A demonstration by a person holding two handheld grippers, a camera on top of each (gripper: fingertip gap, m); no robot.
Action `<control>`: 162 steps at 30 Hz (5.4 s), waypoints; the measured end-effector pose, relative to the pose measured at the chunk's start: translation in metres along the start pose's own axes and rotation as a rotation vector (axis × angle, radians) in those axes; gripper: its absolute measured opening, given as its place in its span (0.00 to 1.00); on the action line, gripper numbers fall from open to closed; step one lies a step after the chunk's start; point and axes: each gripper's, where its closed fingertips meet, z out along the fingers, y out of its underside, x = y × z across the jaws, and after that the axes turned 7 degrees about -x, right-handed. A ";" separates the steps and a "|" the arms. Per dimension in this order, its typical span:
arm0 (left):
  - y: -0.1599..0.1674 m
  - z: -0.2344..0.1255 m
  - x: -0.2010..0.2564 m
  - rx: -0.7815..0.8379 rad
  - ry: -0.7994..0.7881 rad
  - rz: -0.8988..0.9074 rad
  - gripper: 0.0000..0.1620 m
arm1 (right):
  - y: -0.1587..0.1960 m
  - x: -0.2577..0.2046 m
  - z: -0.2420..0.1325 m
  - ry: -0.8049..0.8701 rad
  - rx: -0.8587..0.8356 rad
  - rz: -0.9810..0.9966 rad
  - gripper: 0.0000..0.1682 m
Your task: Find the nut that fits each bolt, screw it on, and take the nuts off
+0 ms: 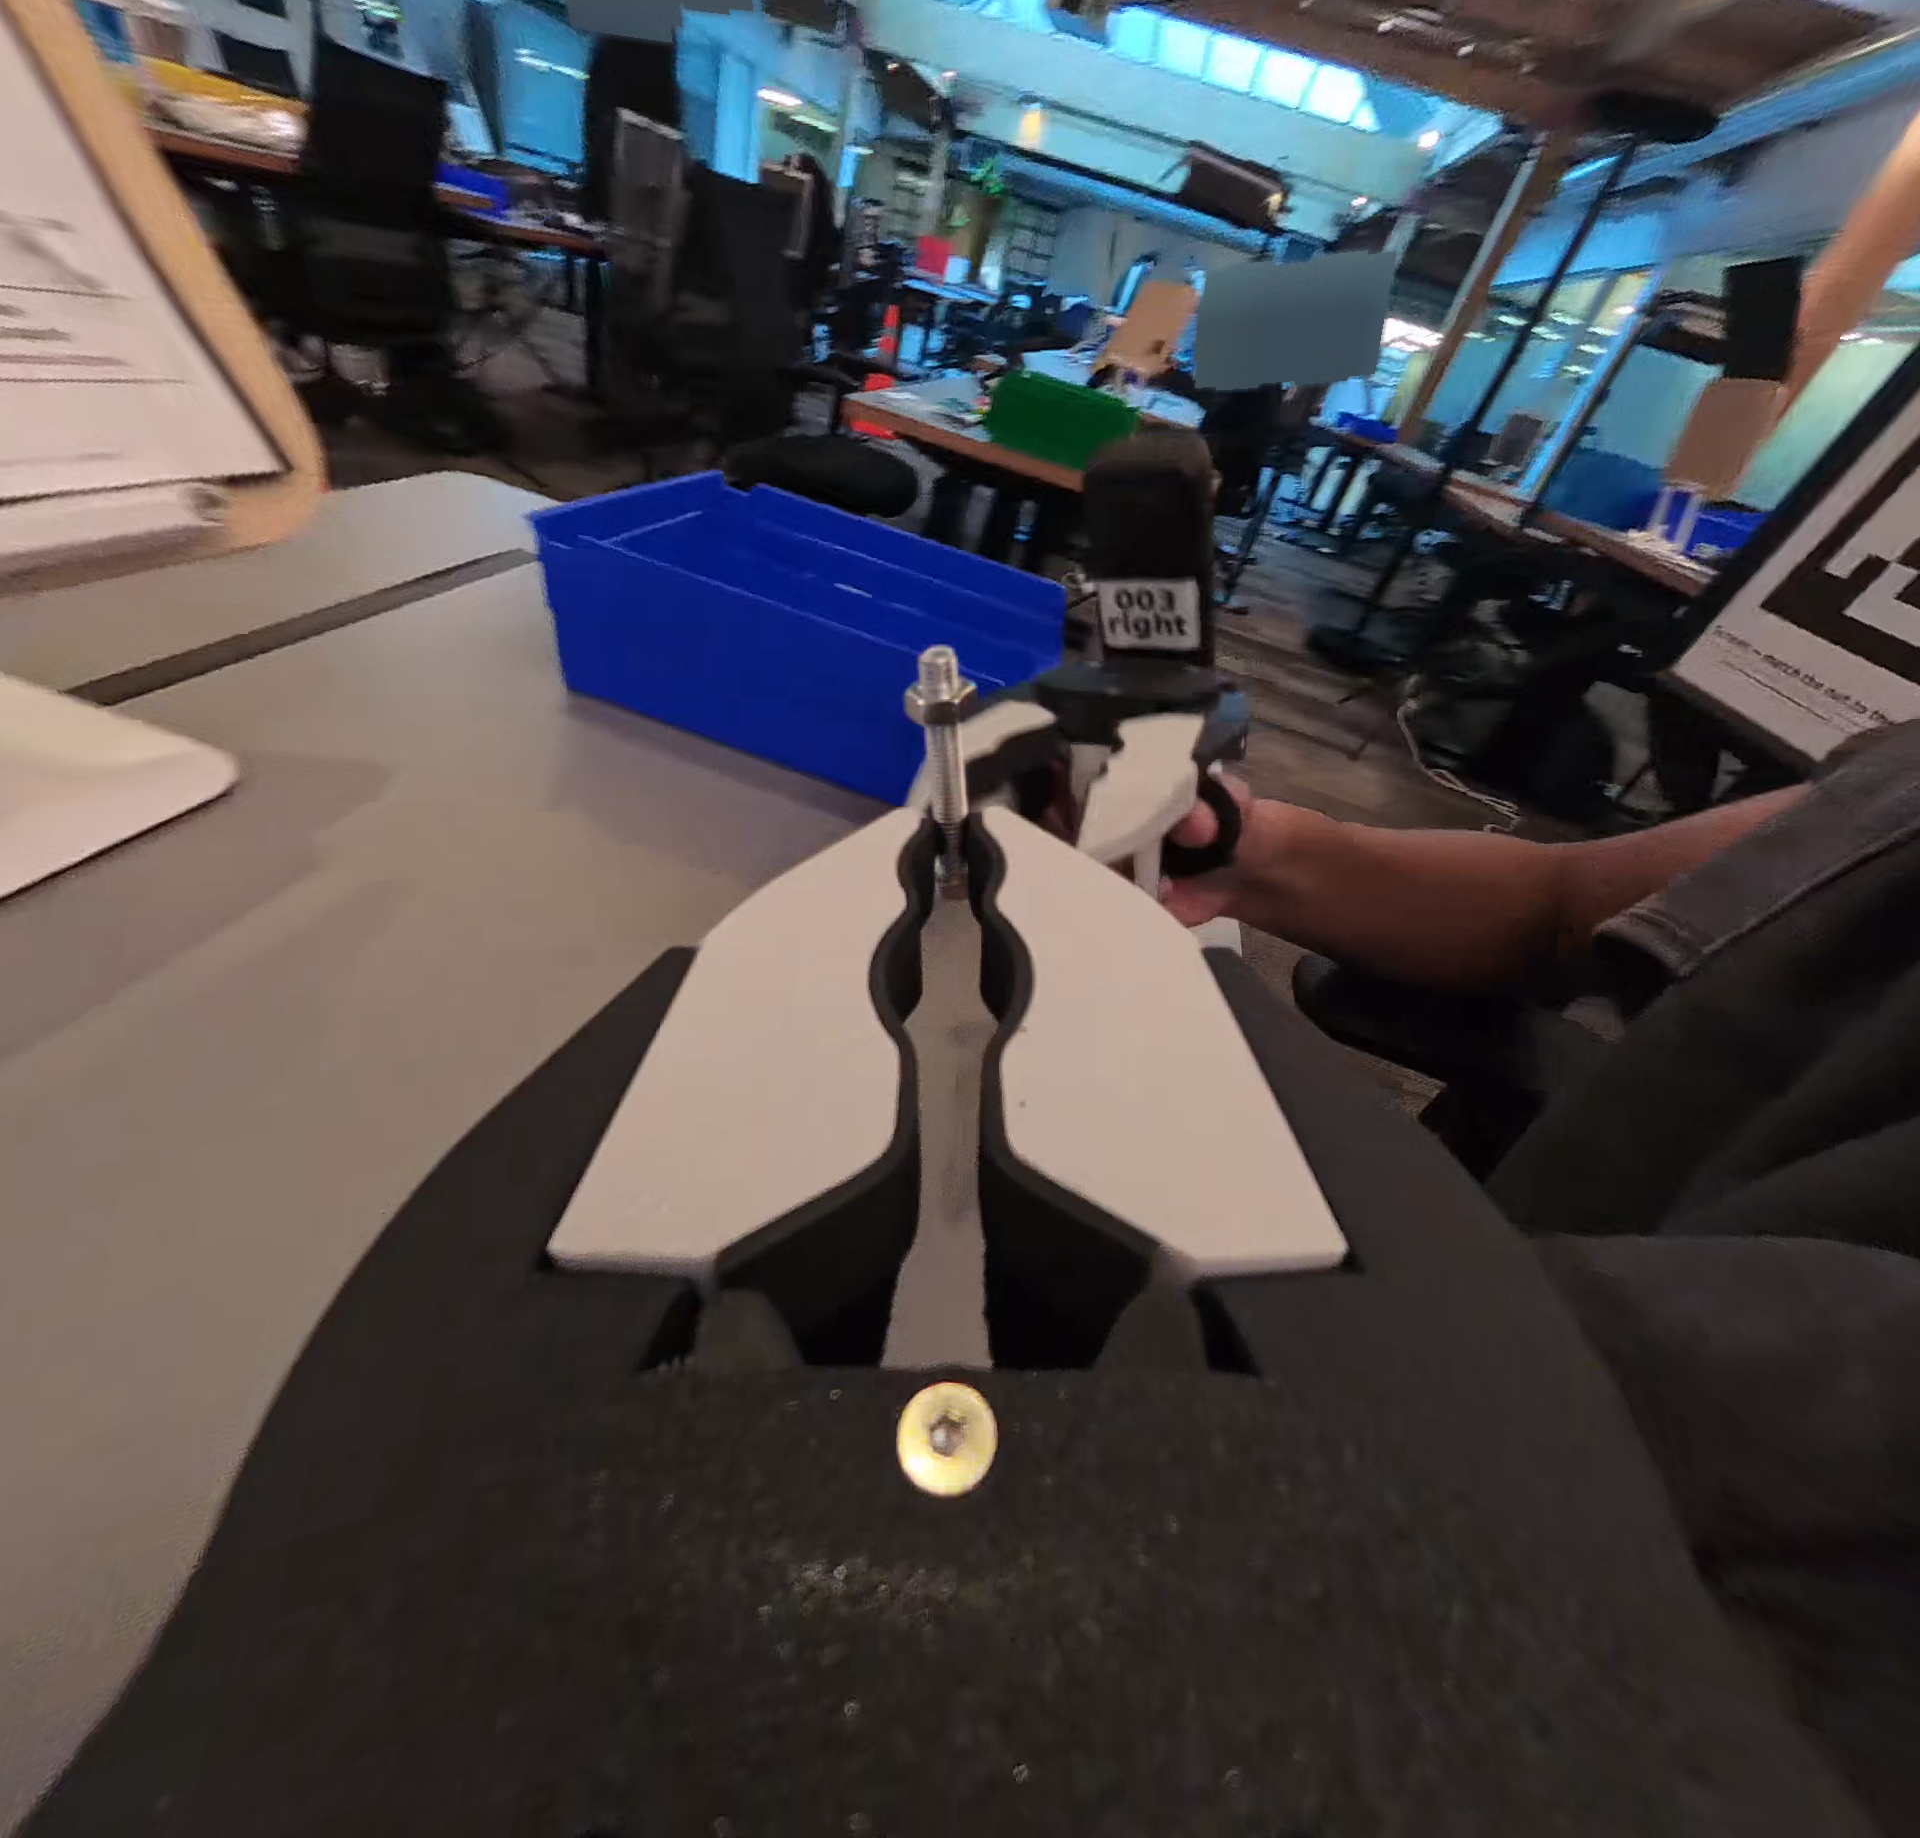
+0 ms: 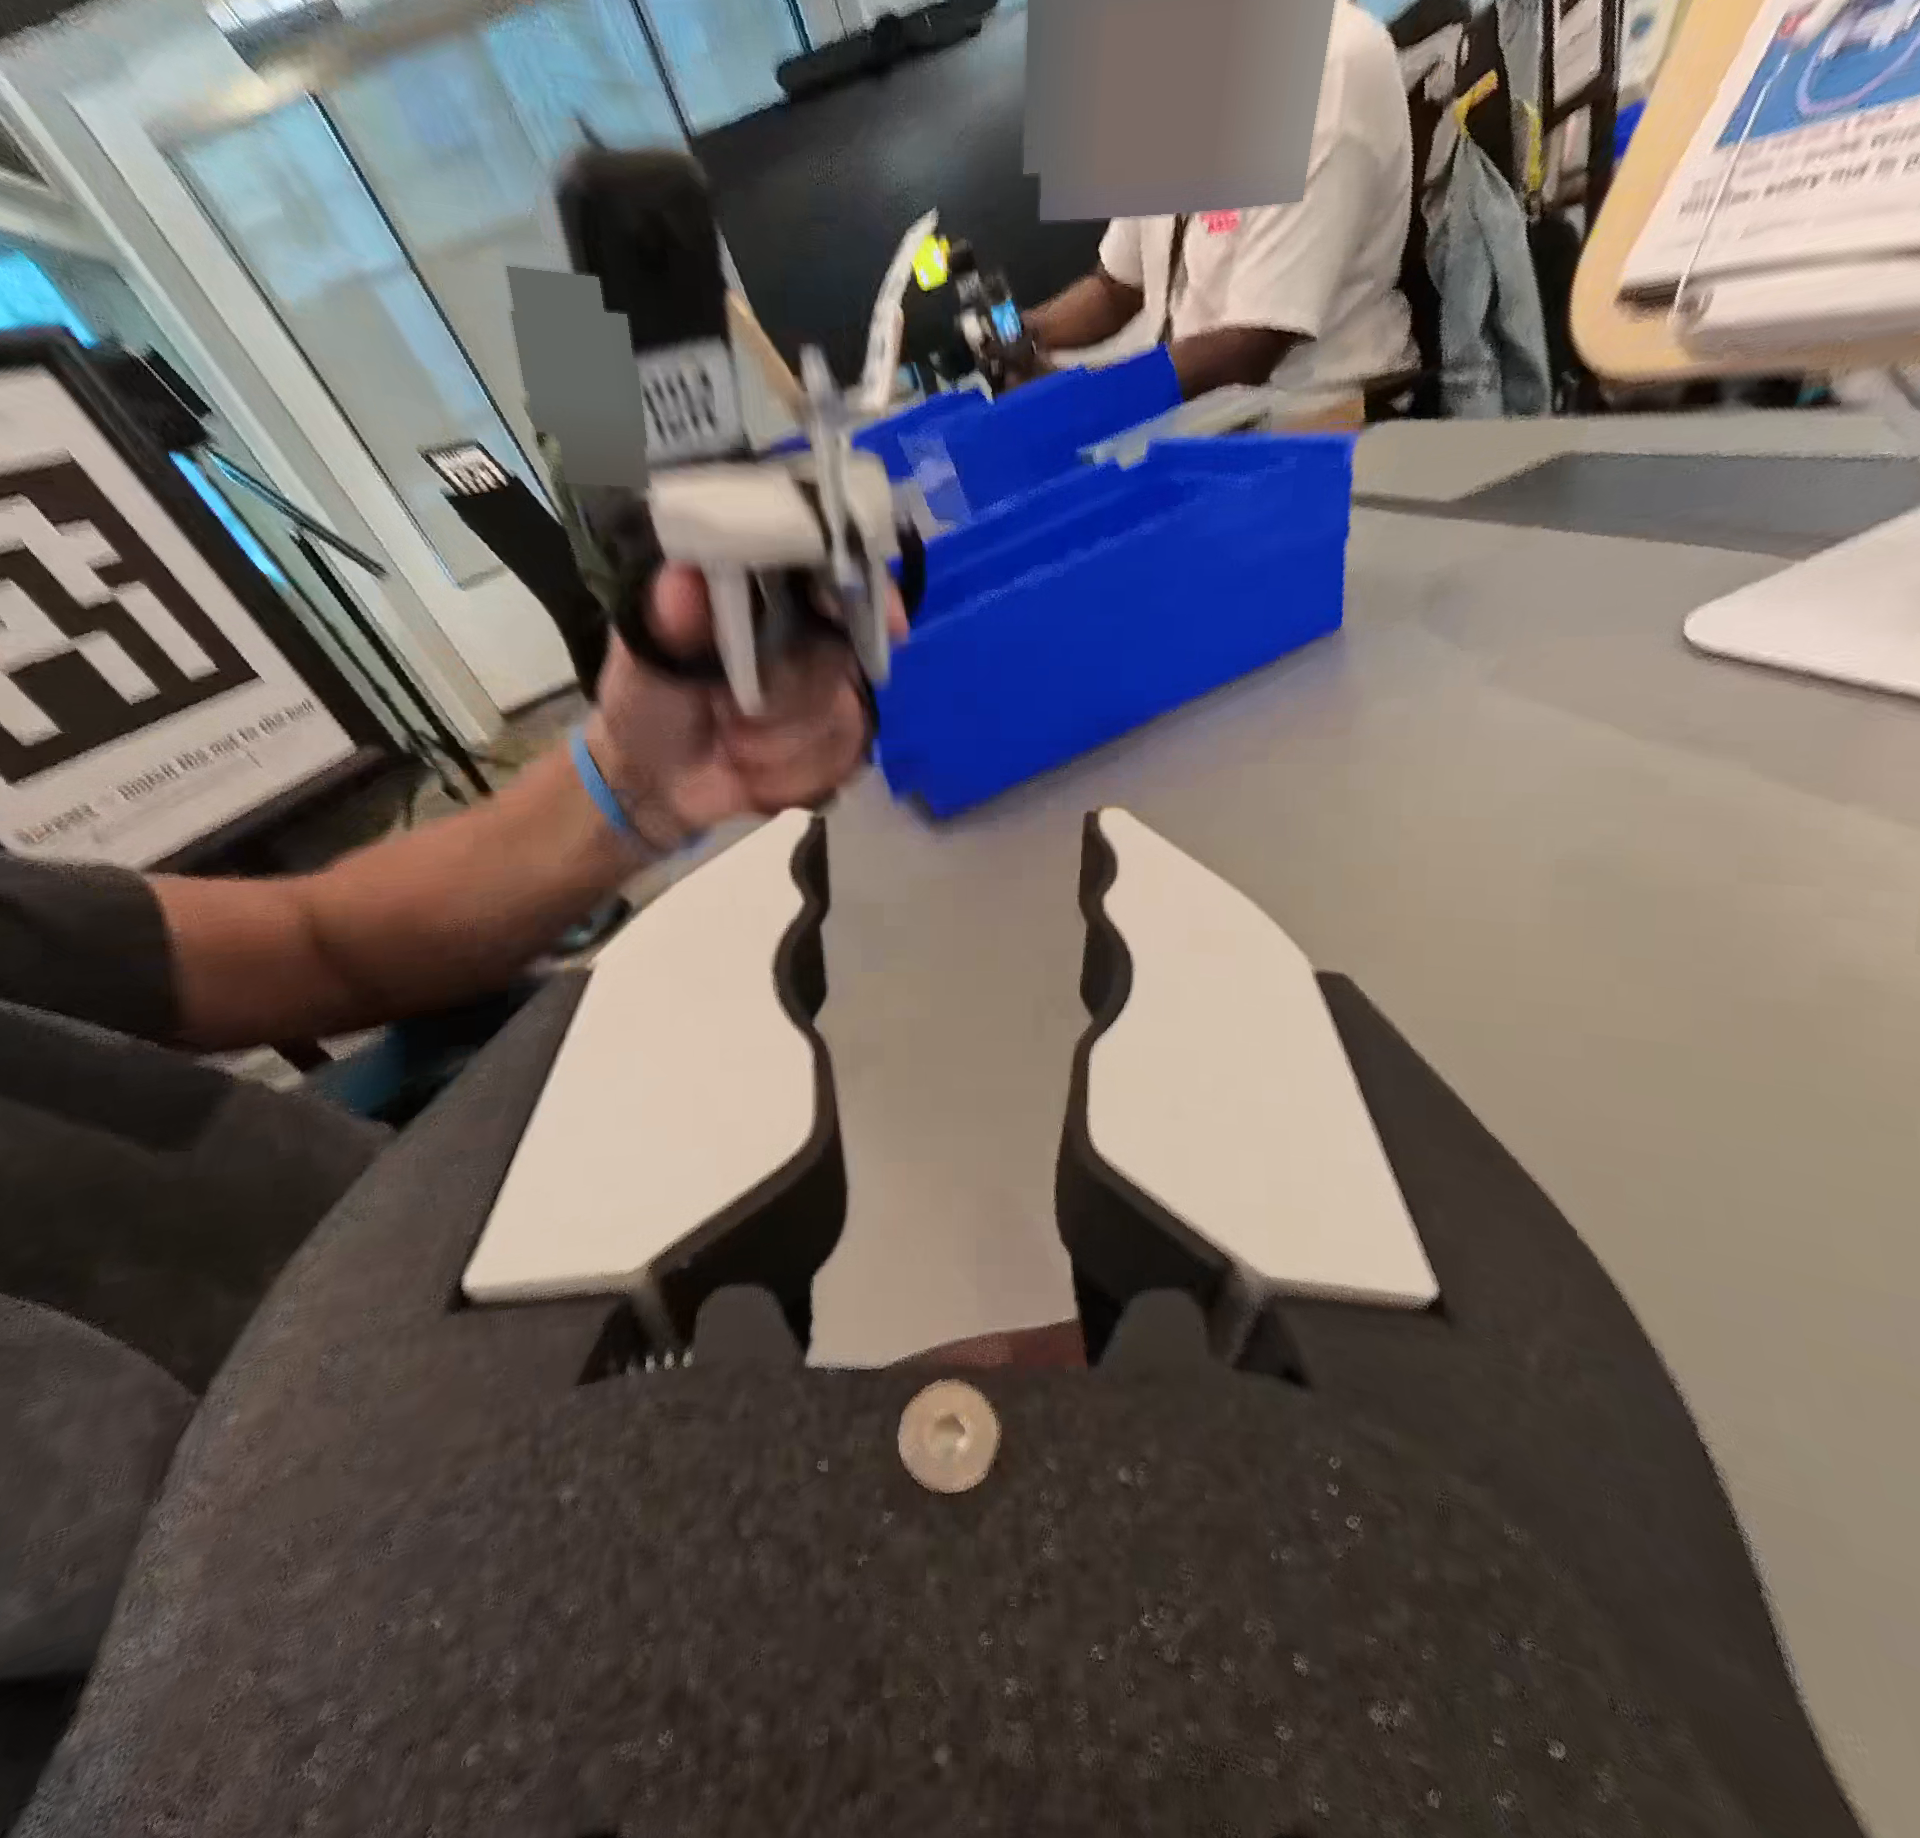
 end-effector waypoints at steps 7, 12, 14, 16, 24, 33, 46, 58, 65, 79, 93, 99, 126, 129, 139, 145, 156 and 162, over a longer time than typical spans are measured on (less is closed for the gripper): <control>0.036 0.039 -0.009 -0.037 0.092 -0.043 0.03 | -0.027 0.024 0.026 -0.079 0.040 0.063 0.34; 0.041 0.040 -0.008 -0.055 0.107 -0.046 0.03 | -0.017 0.019 0.043 -0.087 -0.011 0.058 0.32; 0.038 0.039 -0.008 -0.053 0.111 -0.046 0.03 | -0.017 0.026 0.038 -0.058 0.006 0.068 0.30; 0.038 0.037 -0.008 -0.050 0.120 -0.054 0.03 | -0.017 0.028 0.029 -0.065 0.010 0.092 0.27; 0.041 0.038 -0.003 -0.035 0.146 -0.085 0.03 | -0.018 0.015 0.037 -0.068 0.013 0.065 0.27; 0.042 0.034 -0.004 -0.014 0.167 -0.120 0.03 | -0.028 0.009 0.034 -0.148 0.065 0.127 0.29; 0.040 0.032 0.003 0.001 0.196 -0.131 0.03 | -0.027 0.002 0.046 -0.147 0.037 0.095 0.28; 0.038 0.028 0.005 0.001 0.201 -0.123 0.03 | -0.031 -0.003 0.042 -0.160 0.050 0.098 0.27; 0.035 0.022 0.005 0.008 0.196 -0.110 0.03 | -0.033 0.022 0.014 -0.111 0.112 0.165 0.25; 0.038 0.026 0.006 -0.007 0.192 -0.112 0.03 | -0.029 0.010 0.025 -0.100 0.068 0.115 0.26; 0.043 0.031 0.012 -0.020 0.218 -0.107 0.03 | -0.029 -0.002 0.031 -0.128 0.060 0.090 0.26; 0.039 0.028 0.013 -0.017 0.206 -0.093 0.03 | -0.021 0.010 0.022 -0.124 0.049 0.132 0.30; 0.062 0.031 0.033 -0.174 0.448 -0.237 0.03 | 0.012 -0.025 0.009 -0.195 -0.175 -0.304 0.04; 0.068 0.032 0.030 -0.217 0.475 -0.313 0.03 | 0.024 -0.029 0.005 -0.087 -0.239 -0.630 0.00; 0.095 0.035 0.010 -0.354 0.286 -0.142 0.03 | 0.039 0.000 0.009 -0.034 -0.360 -0.238 0.19; 0.105 0.038 0.012 -0.440 0.183 0.041 0.03 | 0.054 -0.006 0.015 -0.201 -0.428 0.070 0.15; 0.115 0.041 0.016 -0.488 0.179 0.078 0.03 | 0.061 -0.010 0.012 -0.135 -0.493 -0.103 0.14; 0.111 0.039 0.018 -0.474 0.181 0.078 0.03 | 0.064 -0.007 0.007 -0.148 -0.483 -0.074 0.16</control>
